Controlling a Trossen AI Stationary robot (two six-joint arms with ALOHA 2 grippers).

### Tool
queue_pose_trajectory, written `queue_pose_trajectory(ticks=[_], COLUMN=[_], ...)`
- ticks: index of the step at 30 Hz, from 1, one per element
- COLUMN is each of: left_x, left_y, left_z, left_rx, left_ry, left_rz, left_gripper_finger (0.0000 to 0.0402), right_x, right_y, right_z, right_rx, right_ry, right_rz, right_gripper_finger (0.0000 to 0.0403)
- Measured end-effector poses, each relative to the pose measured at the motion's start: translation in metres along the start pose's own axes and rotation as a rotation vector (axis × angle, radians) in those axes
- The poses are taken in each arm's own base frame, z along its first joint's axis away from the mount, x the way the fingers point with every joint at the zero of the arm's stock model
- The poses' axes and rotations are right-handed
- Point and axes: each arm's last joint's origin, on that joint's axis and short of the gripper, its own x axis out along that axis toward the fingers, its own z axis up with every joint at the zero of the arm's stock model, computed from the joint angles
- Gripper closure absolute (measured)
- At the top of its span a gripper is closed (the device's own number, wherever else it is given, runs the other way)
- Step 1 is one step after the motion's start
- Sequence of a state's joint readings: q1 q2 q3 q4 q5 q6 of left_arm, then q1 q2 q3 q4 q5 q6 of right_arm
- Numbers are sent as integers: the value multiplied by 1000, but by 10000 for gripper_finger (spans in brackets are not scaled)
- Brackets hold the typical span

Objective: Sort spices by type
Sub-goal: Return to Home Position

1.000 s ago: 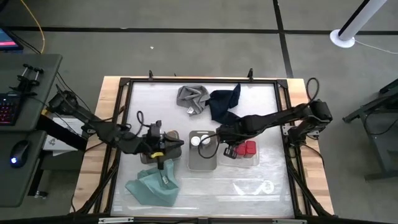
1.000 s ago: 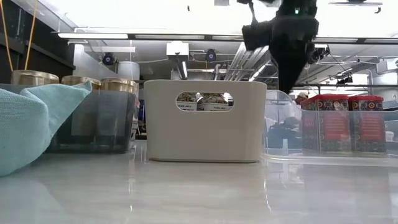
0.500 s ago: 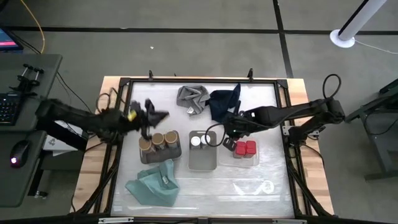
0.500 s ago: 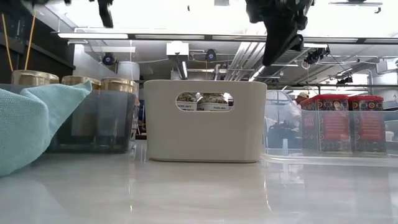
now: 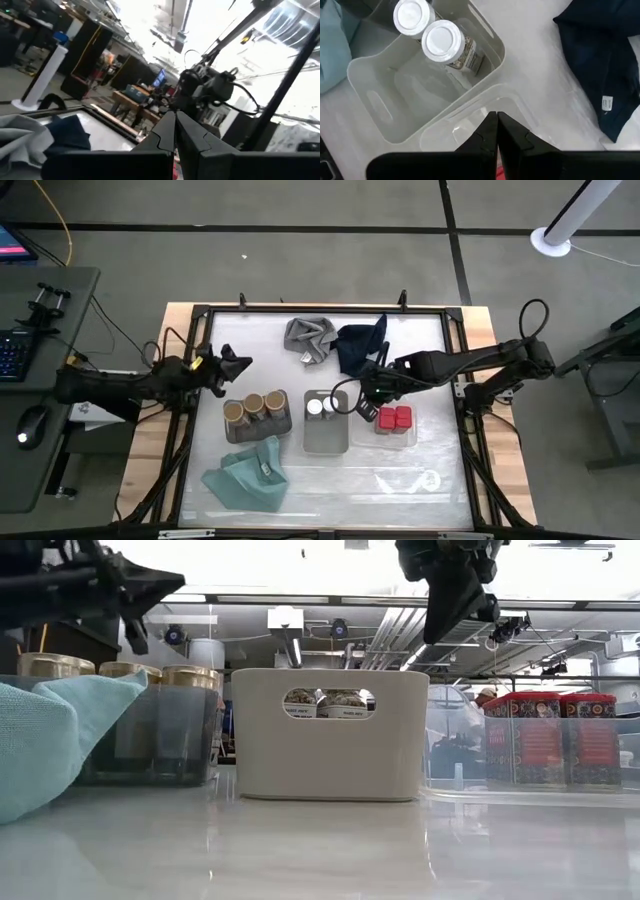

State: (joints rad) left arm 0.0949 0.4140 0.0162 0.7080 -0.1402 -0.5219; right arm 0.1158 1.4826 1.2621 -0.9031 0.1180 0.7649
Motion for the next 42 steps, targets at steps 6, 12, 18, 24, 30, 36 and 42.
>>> queue_pose_trajectory(ticks=[6,12,18,24,30,36,42], left_x=[-9,-13,-14,-14,-14,-14,-14], left_y=[-1,-1,-2,-2,-2,-2,-2], left_z=[-6,-10,-10,-10,-11,-11,-11], left_rx=[8,14,-53,-135,-236,-237,-237], left_ry=[75,122,123,130,134,136,136], left_rz=[17,19,20,16,19,20,20], left_gripper_finger=[402,402,402,402,402,402,402], right_x=[-15,-63,-106,-125,-78,-35,-27], right_y=[0,1,-11,-27,-44,-85,-120], right_z=[-3,-24,-65,-89,-99,-88,-96], right_rx=[38,35,69,57,33,-11,-57], right_ry=[-16,-134,-206,-320,-401,-635,-725], right_rz=[58,133,73,52,342,462,506], right_gripper_finger=[403,403,403,403,403,403,403])
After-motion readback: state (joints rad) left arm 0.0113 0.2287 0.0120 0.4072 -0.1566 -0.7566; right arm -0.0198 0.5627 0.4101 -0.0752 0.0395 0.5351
